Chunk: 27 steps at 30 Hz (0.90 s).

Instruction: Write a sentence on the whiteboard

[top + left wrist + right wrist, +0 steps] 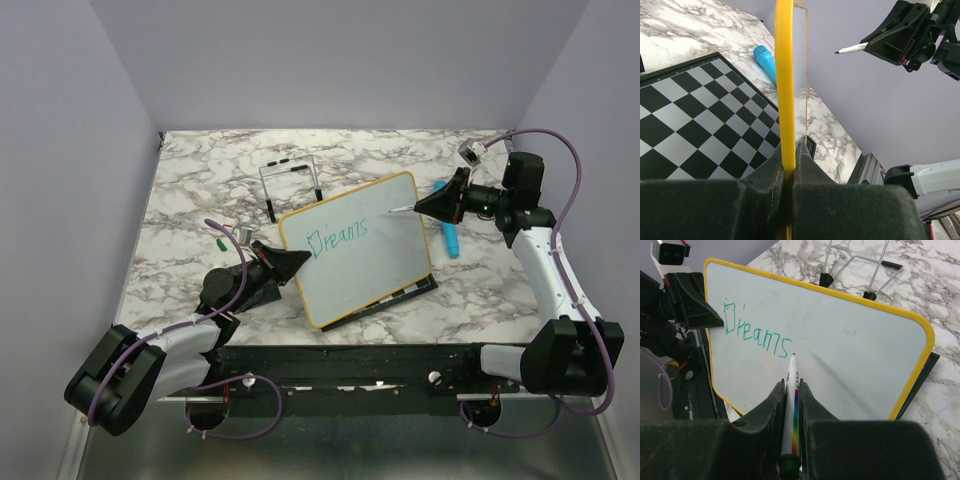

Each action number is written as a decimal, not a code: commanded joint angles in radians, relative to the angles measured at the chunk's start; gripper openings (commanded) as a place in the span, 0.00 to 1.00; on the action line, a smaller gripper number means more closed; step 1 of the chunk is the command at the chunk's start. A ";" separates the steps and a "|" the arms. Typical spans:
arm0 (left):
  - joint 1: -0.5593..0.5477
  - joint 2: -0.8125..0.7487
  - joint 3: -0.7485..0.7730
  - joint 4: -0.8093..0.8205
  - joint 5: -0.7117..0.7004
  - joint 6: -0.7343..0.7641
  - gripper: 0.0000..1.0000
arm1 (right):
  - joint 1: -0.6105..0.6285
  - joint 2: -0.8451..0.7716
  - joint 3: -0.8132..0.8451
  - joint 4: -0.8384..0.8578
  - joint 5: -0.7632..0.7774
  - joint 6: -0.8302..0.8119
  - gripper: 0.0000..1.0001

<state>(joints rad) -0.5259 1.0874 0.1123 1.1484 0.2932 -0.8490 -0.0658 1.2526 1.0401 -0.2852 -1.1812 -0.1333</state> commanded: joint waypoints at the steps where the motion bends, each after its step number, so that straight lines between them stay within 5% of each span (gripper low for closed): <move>1: -0.003 0.014 -0.010 -0.059 0.018 0.102 0.00 | 0.001 0.030 0.001 0.003 -0.034 -0.031 0.01; 27: -0.005 0.009 0.003 -0.081 0.024 0.113 0.00 | 0.138 0.131 0.038 0.058 0.101 -0.006 0.01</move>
<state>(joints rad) -0.5259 1.0958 0.1158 1.1496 0.2935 -0.8497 0.0727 1.3796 1.0531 -0.2676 -1.1202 -0.1581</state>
